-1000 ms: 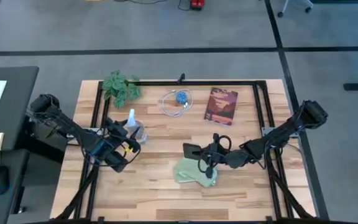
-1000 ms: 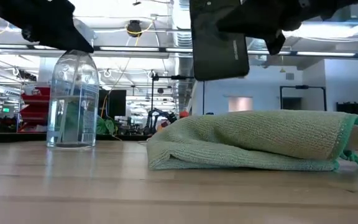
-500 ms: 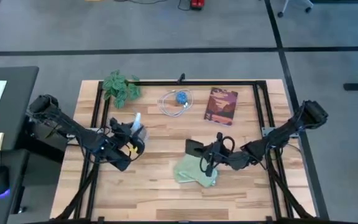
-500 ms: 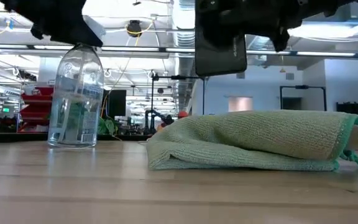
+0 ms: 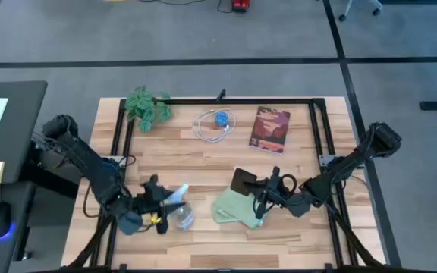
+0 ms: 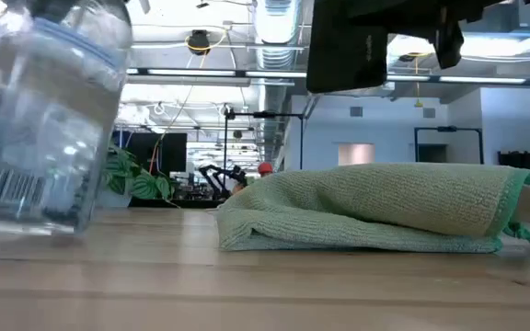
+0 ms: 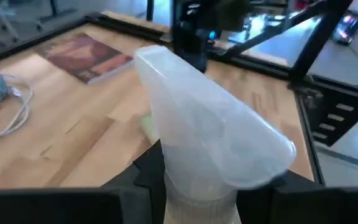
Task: Apply microfiber cloth
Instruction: Spray the back of the black cellphone with the spray bottle
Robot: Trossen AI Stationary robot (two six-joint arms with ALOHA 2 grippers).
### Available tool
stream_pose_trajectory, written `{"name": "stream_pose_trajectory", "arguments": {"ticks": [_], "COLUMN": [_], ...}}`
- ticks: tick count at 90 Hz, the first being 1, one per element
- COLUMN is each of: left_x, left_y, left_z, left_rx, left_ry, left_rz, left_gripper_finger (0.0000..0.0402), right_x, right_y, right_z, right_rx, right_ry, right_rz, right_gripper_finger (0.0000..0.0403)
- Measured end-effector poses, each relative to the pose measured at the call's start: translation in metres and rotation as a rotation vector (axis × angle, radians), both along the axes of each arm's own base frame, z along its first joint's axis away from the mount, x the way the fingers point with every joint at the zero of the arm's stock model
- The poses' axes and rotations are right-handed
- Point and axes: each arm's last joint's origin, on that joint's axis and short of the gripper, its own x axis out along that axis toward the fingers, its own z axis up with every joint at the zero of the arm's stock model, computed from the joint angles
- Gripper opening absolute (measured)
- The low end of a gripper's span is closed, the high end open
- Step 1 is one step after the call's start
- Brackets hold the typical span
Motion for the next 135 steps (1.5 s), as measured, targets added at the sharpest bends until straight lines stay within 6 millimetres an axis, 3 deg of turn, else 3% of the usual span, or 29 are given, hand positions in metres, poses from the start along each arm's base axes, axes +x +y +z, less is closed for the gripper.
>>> {"name": "stream_pose_trajectory", "arguments": {"ticks": [18,43,57,80,100,135], "left_x": [0.018,0.021,0.013,-0.012,-0.02,-0.007], "left_y": [-0.022,-0.03,-0.035,-0.033,-0.022,-0.007], "left_z": [-0.012,-0.016,-0.013,-0.003,-0.01,-0.01], "left_rx": [0.109,0.208,0.264,0.346,0.269,0.345], "left_ry": [-0.052,-0.032,0.0,0.11,0.187,0.181], "left_rz": [-0.034,-0.13,-0.237,-0.286,-0.209,-0.092], "left_gripper_finger": [0.0117,0.0263,0.0305,0.0312,0.0312,0.0313], "right_x": [0.001,0.002,0.003,0.004,0.005,0.006], "right_y": [-0.002,-0.004,-0.005,-0.006,-0.006,-0.007], "right_z": [0.0,0.0,-0.001,-0.001,-0.002,-0.002], "right_rx": [0.0,0.0,0.0,0.004,0.005,0.006], "right_ry": [0.0,0.002,0.006,0.012,0.015,0.017], "right_rz": [-0.009,-0.012,-0.011,0.012,0.017,0.02], "right_gripper_finger": [0.0012,0.0012,0.0012,0.0012,0.0012,0.0012]}}
